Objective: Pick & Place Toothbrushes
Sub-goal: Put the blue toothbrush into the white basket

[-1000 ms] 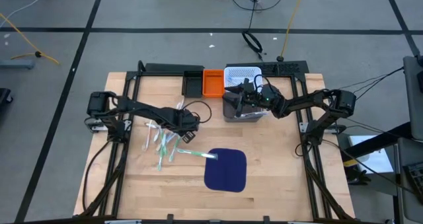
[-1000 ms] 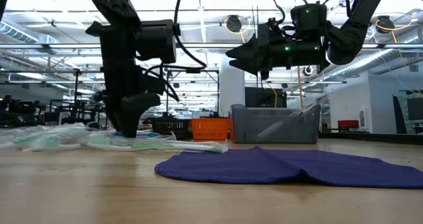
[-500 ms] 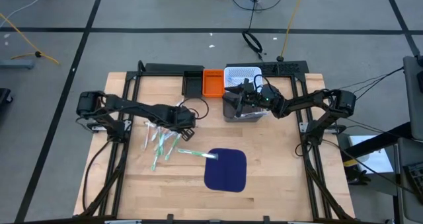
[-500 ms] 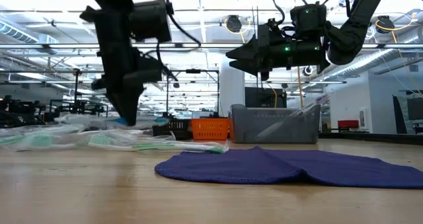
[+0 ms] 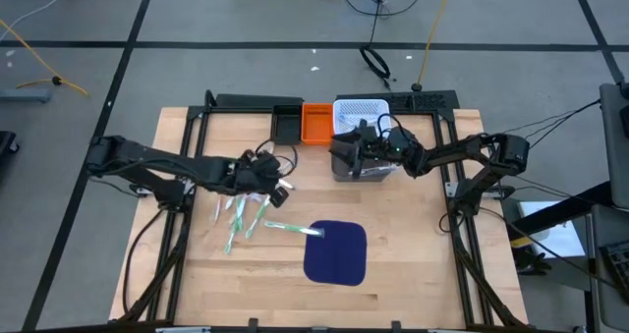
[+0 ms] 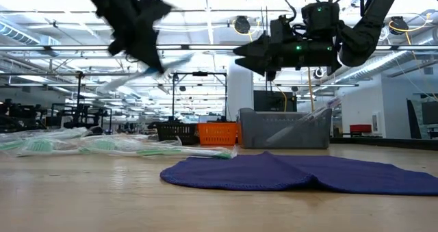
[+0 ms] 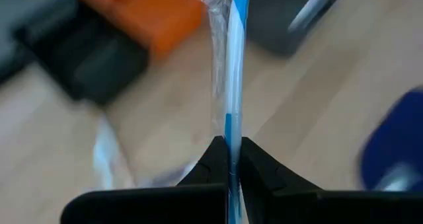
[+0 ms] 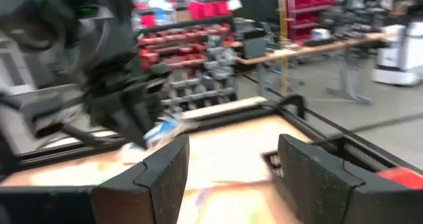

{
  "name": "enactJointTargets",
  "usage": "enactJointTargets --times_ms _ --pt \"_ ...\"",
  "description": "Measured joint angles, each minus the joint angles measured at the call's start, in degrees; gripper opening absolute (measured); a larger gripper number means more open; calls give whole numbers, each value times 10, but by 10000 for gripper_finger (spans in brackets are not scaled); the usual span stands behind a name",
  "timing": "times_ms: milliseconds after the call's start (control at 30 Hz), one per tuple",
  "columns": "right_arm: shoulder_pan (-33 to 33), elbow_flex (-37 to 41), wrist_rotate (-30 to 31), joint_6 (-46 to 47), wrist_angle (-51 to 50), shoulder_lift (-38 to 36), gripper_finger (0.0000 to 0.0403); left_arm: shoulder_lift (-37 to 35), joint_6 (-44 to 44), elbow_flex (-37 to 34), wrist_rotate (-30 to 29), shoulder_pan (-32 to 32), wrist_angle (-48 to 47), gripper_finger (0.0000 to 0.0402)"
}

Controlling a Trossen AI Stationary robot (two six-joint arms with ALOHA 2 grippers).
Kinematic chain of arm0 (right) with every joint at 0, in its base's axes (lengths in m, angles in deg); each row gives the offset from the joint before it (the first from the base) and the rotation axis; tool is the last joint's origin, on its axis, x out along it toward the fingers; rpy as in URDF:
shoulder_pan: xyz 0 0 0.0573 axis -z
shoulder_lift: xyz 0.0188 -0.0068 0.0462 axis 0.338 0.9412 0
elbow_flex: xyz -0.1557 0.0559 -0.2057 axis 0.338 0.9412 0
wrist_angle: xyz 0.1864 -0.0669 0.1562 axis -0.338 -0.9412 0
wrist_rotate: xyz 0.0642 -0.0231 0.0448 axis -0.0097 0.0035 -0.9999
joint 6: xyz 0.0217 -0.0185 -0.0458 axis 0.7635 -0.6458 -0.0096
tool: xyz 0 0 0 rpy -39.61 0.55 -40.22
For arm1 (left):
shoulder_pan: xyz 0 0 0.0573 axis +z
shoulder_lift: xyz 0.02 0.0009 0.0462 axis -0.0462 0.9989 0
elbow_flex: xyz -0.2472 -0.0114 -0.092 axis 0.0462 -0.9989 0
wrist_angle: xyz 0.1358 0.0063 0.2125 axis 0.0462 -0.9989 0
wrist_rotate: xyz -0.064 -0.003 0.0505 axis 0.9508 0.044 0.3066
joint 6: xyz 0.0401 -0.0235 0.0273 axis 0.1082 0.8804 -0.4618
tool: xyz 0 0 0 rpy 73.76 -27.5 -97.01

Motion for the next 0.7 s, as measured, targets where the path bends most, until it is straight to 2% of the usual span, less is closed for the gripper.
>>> enactJointTargets --times_ms 200,433,700 --pt "-15 0 -13 18 27 0 224 -12 -131 1 -2 -15 190 8" --pt "-16 0 -96 76 88 0 224 -11 -231 1 -5 -15 316 8" --pt "-19 0 -96 102 136 0 224 -9 -258 1 -4 -13 366 8"
